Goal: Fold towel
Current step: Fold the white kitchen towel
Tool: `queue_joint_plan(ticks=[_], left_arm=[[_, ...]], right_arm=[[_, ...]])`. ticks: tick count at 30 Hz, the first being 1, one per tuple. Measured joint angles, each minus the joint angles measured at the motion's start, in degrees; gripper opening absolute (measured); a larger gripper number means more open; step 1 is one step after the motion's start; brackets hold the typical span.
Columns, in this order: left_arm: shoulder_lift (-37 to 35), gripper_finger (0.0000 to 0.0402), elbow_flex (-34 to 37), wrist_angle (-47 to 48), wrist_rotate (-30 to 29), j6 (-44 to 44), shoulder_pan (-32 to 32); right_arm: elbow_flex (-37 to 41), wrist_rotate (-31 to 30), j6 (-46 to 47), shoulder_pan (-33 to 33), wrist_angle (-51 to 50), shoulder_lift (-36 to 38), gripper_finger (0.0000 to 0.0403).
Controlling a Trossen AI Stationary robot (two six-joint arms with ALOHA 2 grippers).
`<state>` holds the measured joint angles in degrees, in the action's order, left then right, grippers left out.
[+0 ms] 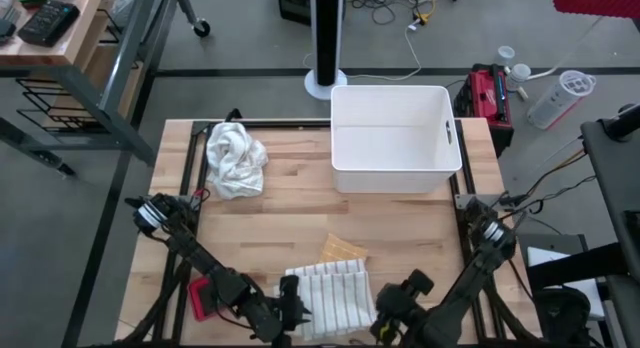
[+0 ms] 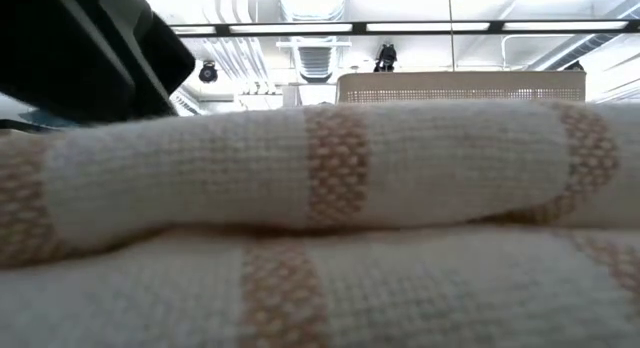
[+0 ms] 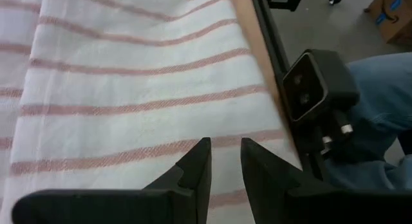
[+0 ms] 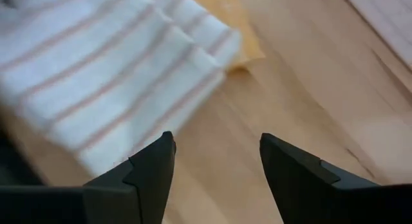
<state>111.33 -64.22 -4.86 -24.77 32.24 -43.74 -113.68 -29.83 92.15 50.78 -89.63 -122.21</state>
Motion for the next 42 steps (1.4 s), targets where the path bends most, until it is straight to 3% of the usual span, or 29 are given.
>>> queue_joint_plan(ticks=[4,11,14,21,29,33,38,42], left_arm=[[0.02,0.0075,0.3,-0.01,-0.17,0.48,0.08],[0.04,0.0075,0.3,-0.1,-0.38,0.83,0.15],[0.04,0.0075,0.3,-0.1,-1.27,0.35,0.22],[0.04,0.0075,0.3,-0.11,-1.7,-0.23,0.55],[0.04,0.0075,1.02,-0.35,-1.73,-0.19,0.76],[0.07,0.0075,1.5,-0.75,-1.77,0.23,0.81],[0.07,0.0075,1.78,-1.53,-1.87,0.43,0.87],[0.07,0.0075,1.78,-1.58,-3.32,0.43,0.91]], right_arm=[[12.62,0.83,3.76,0.07,7.81,6.45,0.0215],[36.73,0.85,1.0,-1.16,45.39,14.51,0.0213],[43.13,0.78,0.48,-2.72,54.03,14.75,0.0223],[51.42,1.7,-1.23,-5.34,68.02,14.84,0.0259],[61.8,1.06,-11.46,-7.18,99.42,14.83,0.0267],[65.33,-2.87,-14.59,-7.87,112.35,14.82,0.0257],[66.05,-5.75,-14.88,-8.41,116.13,14.82,0.0233],[65.08,-5.81,-15.44,-8.37,116.2,14.82,0.0187]])
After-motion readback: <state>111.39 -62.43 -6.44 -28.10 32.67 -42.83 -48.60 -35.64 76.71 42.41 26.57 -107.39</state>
